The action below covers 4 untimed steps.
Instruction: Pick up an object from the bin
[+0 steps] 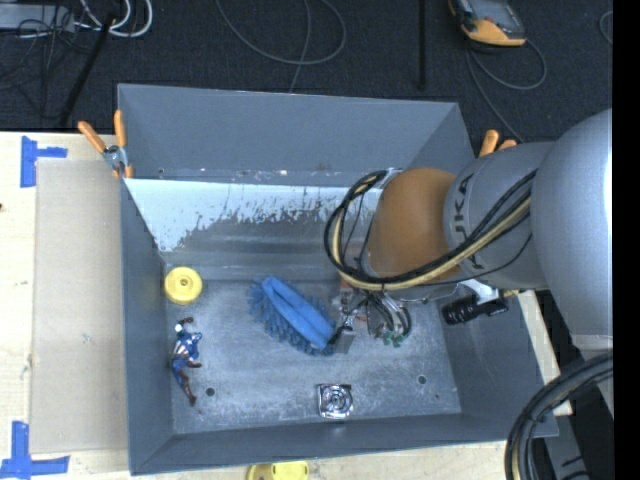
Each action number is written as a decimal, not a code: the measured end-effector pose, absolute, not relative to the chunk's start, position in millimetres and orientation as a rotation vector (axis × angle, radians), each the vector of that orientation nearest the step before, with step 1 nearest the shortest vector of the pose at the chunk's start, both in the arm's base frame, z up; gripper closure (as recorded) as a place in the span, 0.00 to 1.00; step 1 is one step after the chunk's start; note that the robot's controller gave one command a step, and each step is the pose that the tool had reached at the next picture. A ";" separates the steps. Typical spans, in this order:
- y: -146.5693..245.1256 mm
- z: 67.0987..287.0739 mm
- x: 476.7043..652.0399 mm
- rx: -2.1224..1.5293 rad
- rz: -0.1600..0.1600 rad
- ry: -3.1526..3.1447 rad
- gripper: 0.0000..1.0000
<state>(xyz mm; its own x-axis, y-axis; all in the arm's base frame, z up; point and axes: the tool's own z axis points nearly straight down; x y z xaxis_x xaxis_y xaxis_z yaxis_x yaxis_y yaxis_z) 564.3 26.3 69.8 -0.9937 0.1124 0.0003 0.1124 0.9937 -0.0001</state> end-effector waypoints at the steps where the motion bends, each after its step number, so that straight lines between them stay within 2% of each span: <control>1: 70.1 103.1 546.7 -0.179 0.005 -3.131 1.00; 2: 66.3 176.3 555.4 -0.153 -0.003 -3.134 0.00; 3: 49.4 195.0 562.3 -0.163 0.001 -3.141 0.00; 4: 74.4 155.9 559.3 -0.248 -0.001 -3.139 0.00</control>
Offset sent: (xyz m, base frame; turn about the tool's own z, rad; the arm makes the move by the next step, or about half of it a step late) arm -0.0032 0.0242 0.1245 -0.0101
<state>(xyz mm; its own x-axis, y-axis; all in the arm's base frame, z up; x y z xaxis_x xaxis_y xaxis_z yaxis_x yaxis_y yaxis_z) 559.3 74.4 155.9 -0.9875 0.1572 -0.0076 0.1572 0.9876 0.0012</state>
